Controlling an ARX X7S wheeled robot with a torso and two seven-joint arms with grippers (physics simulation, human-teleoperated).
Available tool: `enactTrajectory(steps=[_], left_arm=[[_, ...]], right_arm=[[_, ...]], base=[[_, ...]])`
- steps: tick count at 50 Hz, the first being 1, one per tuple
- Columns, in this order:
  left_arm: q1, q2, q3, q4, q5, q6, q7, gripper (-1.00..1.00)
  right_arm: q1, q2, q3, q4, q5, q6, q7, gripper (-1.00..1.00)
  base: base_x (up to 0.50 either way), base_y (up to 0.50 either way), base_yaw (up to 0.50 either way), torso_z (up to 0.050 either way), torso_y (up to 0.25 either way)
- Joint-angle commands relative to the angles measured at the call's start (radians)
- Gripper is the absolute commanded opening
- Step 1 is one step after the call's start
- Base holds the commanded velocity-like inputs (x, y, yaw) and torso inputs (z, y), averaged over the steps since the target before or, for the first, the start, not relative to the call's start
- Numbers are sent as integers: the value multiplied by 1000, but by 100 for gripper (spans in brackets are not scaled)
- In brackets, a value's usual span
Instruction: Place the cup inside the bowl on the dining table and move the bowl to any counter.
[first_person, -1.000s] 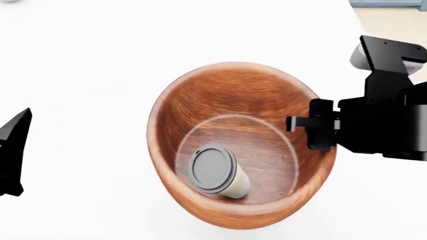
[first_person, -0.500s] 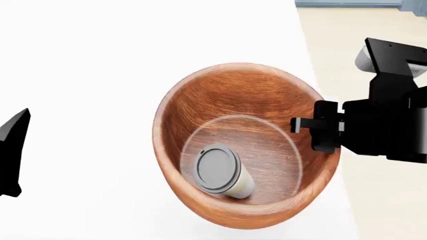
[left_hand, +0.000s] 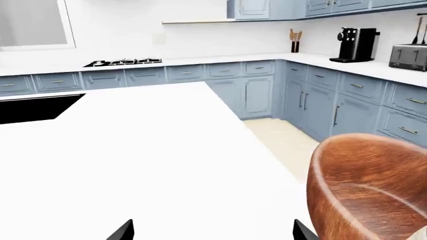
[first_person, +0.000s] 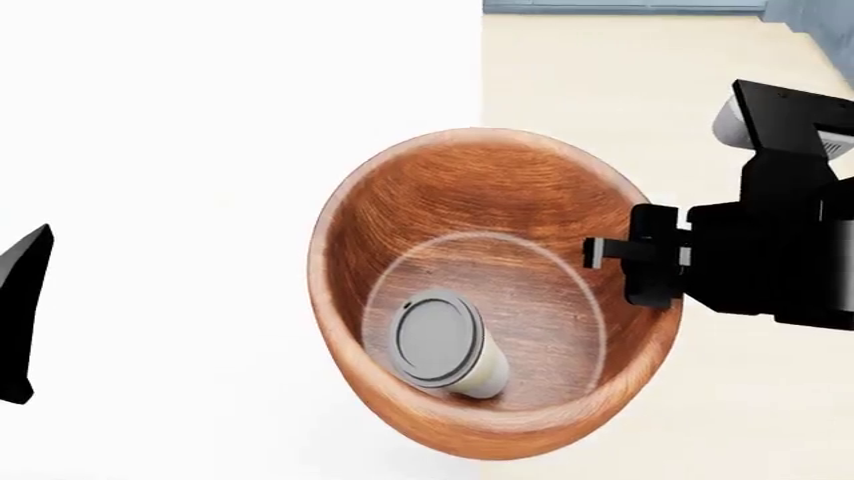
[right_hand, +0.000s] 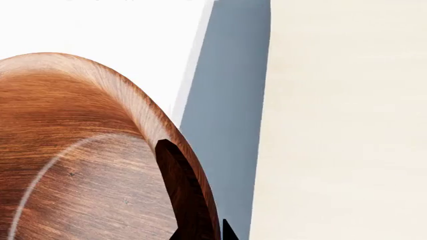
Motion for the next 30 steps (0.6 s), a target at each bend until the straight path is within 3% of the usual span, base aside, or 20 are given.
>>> enactTrajectory(steps=[1, 10, 17, 30], left_arm=[[-7, 0, 3, -3, -2, -3, -1, 100], [-28, 26, 30, -13, 13, -15, -8, 100], [-4, -14, -4, -2, -14, -2, 7, 100], [-110, 57, 86, -60, 30, -63, 6, 100]], right_arm=[[2, 7, 18, -8, 31, -4, 0, -100], [-7, 11, 14, -7, 31, -10, 1, -100], [-9, 13, 12, -6, 33, -11, 0, -100], [-4, 17, 5, 3, 28, -20, -4, -100]], base=[[-103, -501, 0, 0, 0], [-131, -502, 0, 0, 0], [-211, -503, 0, 0, 0], [-211, -503, 0, 0, 0]])
